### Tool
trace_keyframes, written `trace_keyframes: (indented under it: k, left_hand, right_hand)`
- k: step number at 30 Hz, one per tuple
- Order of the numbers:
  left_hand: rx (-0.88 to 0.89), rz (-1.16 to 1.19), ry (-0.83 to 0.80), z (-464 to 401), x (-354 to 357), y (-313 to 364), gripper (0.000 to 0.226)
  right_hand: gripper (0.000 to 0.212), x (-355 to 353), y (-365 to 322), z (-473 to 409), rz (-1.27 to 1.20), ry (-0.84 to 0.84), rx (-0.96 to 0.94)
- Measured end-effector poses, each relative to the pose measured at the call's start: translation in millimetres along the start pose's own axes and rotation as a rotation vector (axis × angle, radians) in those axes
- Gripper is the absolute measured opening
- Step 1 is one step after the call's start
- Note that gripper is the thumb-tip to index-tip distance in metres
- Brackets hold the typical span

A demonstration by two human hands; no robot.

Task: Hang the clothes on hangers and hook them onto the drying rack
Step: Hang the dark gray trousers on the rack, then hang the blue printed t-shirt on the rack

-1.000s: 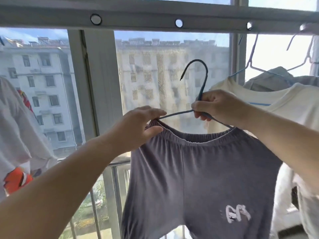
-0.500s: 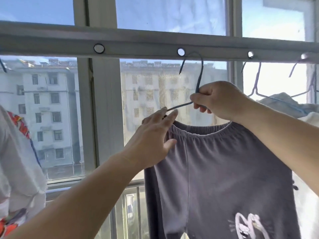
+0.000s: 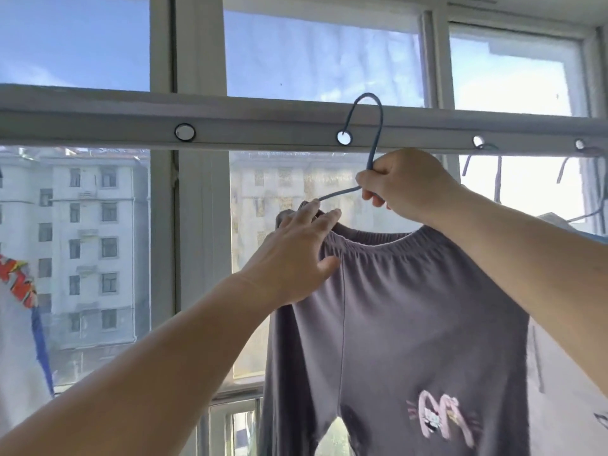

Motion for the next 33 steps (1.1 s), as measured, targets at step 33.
trace_keyframes:
  k: [33]
  left_hand:
    - [-0.246, -0.75, 0.265, 119, -113, -54, 0.046]
  right_hand:
    - [0.009, 103, -153, 47, -0.35, -0.061, -0.294]
Point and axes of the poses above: each hand's wrist, its own z-axis away from the middle knuckle, its own x-axis out of the palm, y = z × x, the point moved 5 cm from there along -z, towards the middle knuckle, and after that the axes turned 1 degree about x, right-handed, at the moved point
